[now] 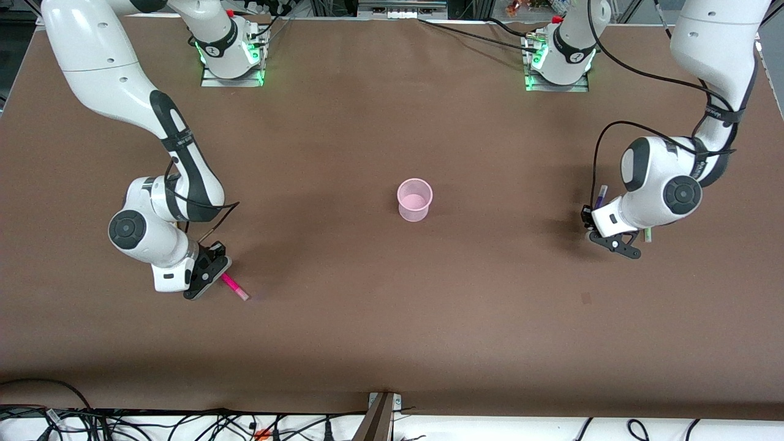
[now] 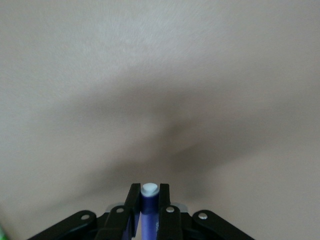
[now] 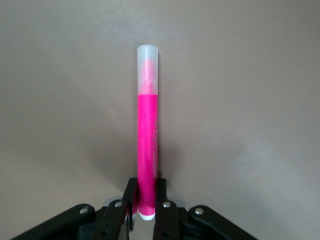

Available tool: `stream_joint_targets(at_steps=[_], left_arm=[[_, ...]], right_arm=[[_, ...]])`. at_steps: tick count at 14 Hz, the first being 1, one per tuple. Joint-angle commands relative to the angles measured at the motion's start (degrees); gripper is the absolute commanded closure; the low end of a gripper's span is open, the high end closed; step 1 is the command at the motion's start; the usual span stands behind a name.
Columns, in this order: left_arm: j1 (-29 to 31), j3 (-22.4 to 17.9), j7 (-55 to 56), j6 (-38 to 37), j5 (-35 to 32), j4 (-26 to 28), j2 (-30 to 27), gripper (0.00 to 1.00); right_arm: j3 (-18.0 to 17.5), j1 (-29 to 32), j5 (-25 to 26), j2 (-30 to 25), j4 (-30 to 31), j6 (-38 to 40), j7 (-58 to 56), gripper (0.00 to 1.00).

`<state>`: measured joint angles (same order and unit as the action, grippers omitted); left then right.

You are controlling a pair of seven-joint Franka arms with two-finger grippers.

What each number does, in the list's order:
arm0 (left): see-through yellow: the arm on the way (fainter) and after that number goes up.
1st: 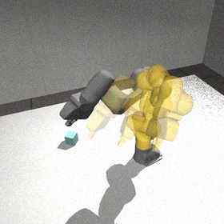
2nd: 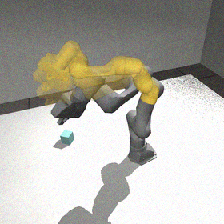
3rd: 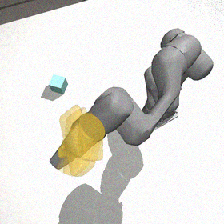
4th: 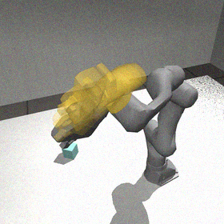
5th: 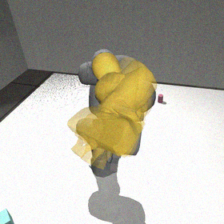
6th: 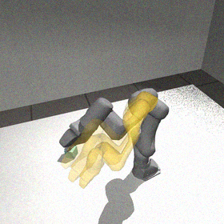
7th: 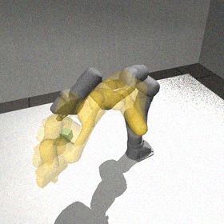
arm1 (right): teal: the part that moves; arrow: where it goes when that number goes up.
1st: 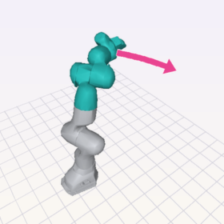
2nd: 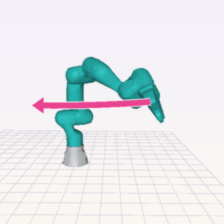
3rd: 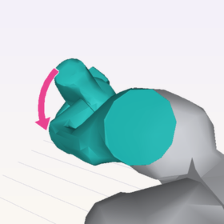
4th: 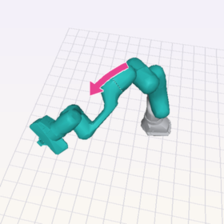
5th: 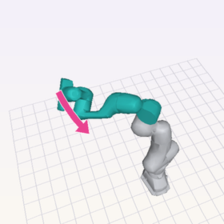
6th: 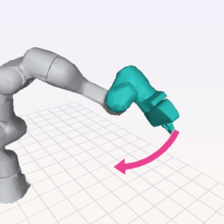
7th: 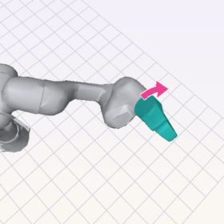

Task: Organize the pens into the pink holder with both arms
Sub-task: 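Grasp the pink marker with the right gripper while the left gripper grasps the blue marker, then lift both markers and carry them toward the pink cup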

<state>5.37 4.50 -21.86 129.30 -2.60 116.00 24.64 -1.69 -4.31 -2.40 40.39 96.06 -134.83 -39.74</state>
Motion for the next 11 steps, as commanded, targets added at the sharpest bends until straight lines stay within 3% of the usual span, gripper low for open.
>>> stream_joint_targets(at_steps=[1,4,7,11], left_arm=[[0.17,1.47,-0.29,-10.53,4.43,-7.08,-0.47,1.0],[0.17,5.5,-1.43,-18.09,7.26,-13.41,-0.47,1.0],[0.17,12.44,-3.54,-20.66,9.01,-18.6,-0.3,1.0],[-0.27,16.75,-15.36,-14.1,29.44,-21.34,1.81,1.0]], right_arm=[[-1.12,-0.7,-8.45,-3.83,-3.93,15.24,12.09,1.0],[-1.12,-0.88,-24.26,-3.83,-8.95,31.33,32.81,1.0],[-1.47,-1.4,-39.12,-3.74,-9.49,35.68,54.96,1.0],[-2.35,-5.0,-59.87,-3.13,-9.4,32.8,83.63,1.0]])
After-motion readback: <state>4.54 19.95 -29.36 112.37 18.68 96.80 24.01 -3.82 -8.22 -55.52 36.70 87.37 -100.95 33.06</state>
